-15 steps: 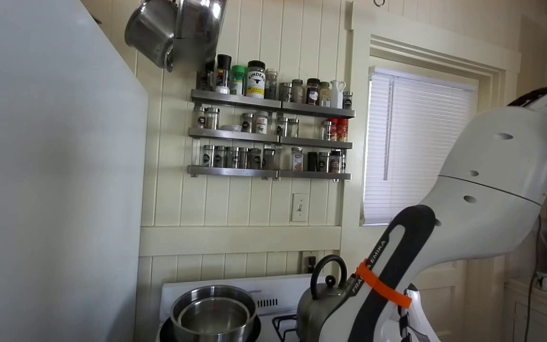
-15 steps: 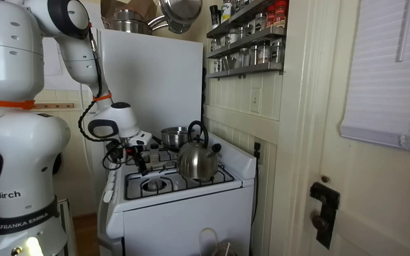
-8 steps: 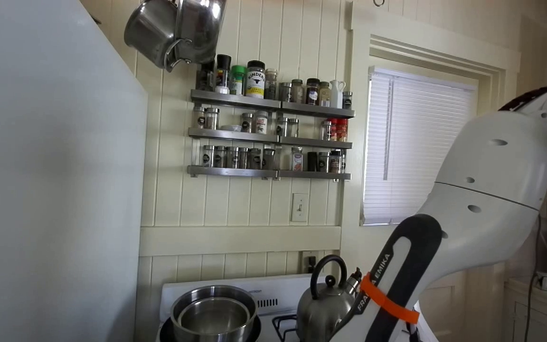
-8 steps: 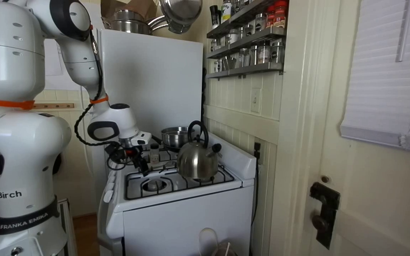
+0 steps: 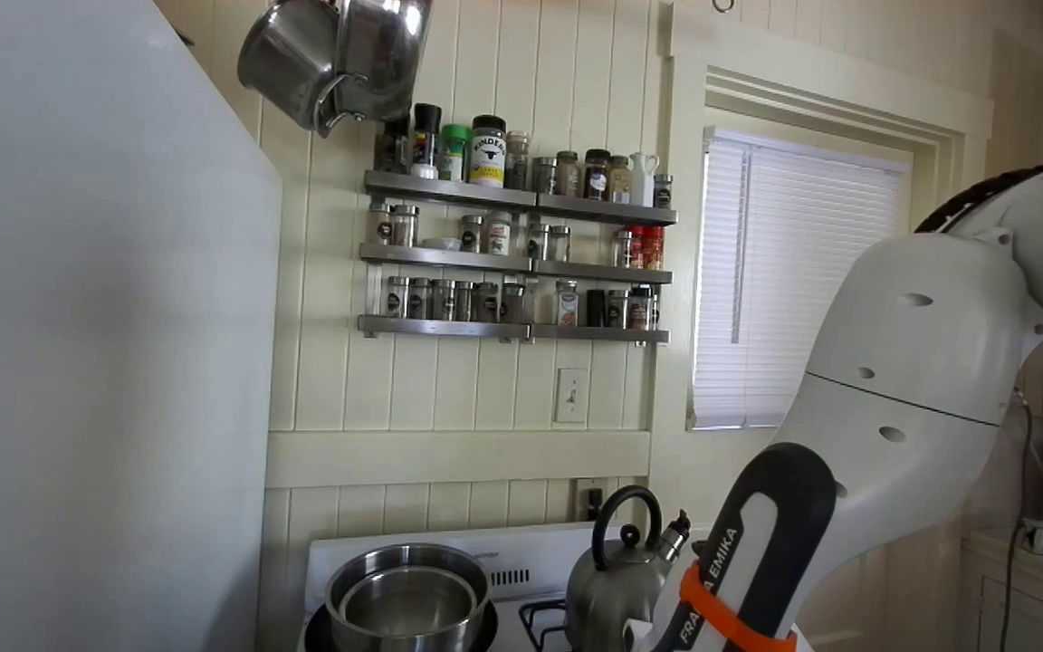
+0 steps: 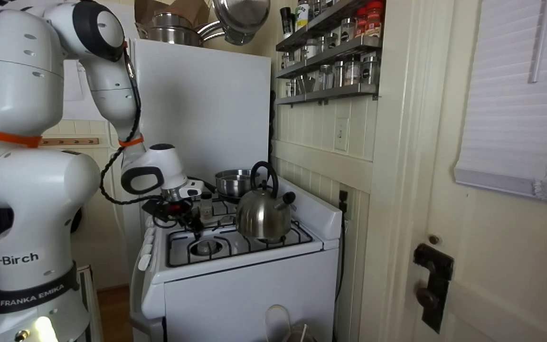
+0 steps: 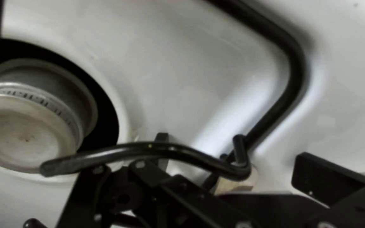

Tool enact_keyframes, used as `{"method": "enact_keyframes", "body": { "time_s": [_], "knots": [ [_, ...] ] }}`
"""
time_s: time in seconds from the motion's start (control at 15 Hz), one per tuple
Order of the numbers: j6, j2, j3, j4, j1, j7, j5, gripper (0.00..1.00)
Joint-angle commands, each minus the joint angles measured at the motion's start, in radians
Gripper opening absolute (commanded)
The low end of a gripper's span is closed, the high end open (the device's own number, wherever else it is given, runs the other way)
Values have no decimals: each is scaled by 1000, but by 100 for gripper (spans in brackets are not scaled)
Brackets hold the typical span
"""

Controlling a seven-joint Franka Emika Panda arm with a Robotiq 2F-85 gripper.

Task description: Pick up the spice bottle on the middle shelf and put it on the stove

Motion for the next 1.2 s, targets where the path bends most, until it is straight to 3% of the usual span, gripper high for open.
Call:
{"method": "enact_keyframes", "body": {
  "time_s": [0.0,0.07,1.13],
  "knots": [
    [-22,53,-177,0,164,3,-44,100],
    [-3,6,-91,-1,93,0,-11,100],
    [-2,4,-100,-1,101,0,-11,100]
  ]
}}
